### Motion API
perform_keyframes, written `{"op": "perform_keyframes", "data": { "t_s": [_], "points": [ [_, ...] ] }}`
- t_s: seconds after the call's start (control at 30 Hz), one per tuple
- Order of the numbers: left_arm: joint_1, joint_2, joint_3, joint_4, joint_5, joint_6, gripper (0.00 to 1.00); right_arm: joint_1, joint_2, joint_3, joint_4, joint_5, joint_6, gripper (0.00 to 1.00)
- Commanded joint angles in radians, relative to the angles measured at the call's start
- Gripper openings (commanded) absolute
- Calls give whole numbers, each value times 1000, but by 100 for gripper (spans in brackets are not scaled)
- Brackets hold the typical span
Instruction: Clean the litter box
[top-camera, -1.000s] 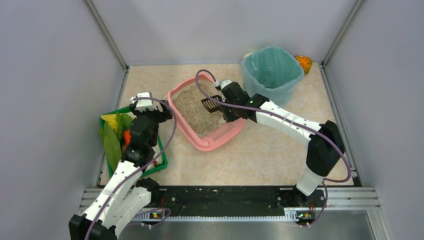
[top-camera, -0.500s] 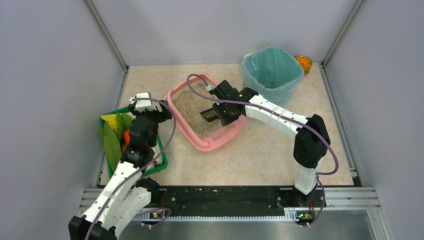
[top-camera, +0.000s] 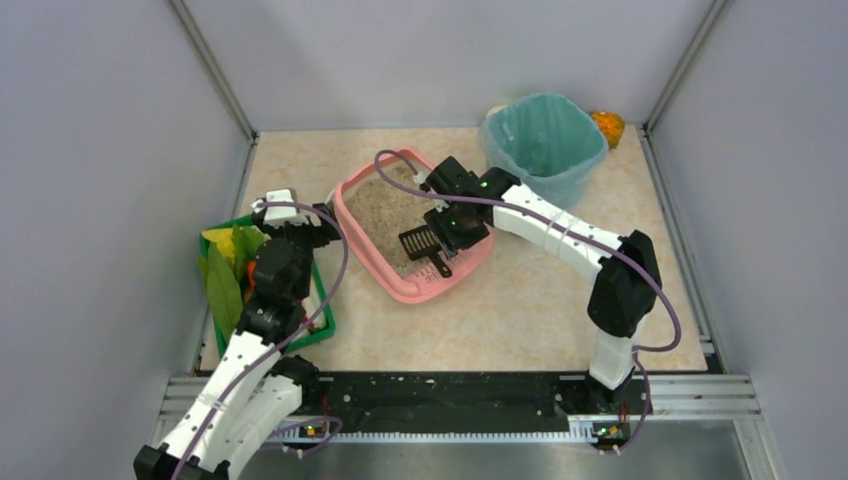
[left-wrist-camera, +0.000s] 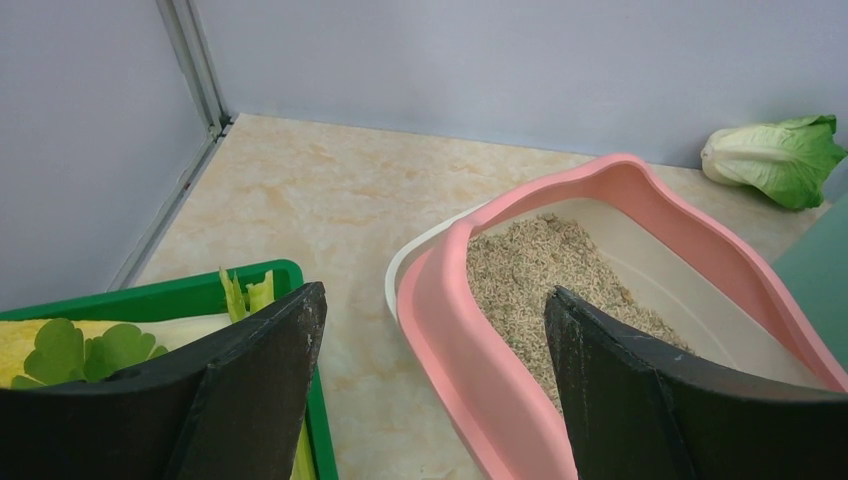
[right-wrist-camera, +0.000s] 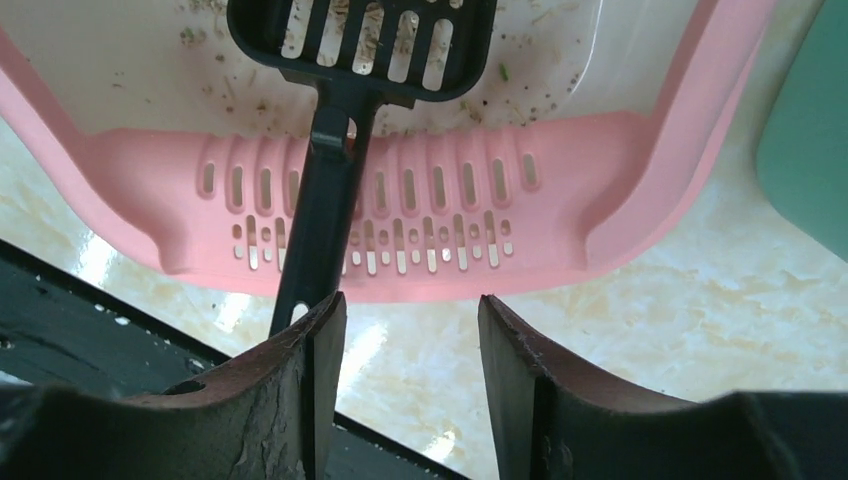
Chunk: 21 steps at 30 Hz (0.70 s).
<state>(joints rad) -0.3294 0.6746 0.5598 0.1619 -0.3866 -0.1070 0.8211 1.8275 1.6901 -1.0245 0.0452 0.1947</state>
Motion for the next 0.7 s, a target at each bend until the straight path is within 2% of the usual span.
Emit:
{"op": "perform_keyframes", "data": {
  "t_s": [0.0,0.13,0.23,0.37,0.47,0.67],
  "points": [
    [-8,-38,28,-23,-3,-28,85,12,-111,46,-18,41,13,52],
    [-7,-91,70,-103,-35,-44,85,10,-248,5,43,170,13,58],
    [-8,-154,97,-194,-84,-75,85,-8,-403,-110,155,279,20,63],
    [-8,-228,161,-383,-130,-133,87,-135,-677,-325,334,306,55,72],
    [-8,-270,204,-522,-150,-151,89,-191,-825,-446,371,349,37,78],
    [-8,-321,286,-717,-189,-161,92,-195,-1074,-643,396,503,-7,87]
  ]
}}
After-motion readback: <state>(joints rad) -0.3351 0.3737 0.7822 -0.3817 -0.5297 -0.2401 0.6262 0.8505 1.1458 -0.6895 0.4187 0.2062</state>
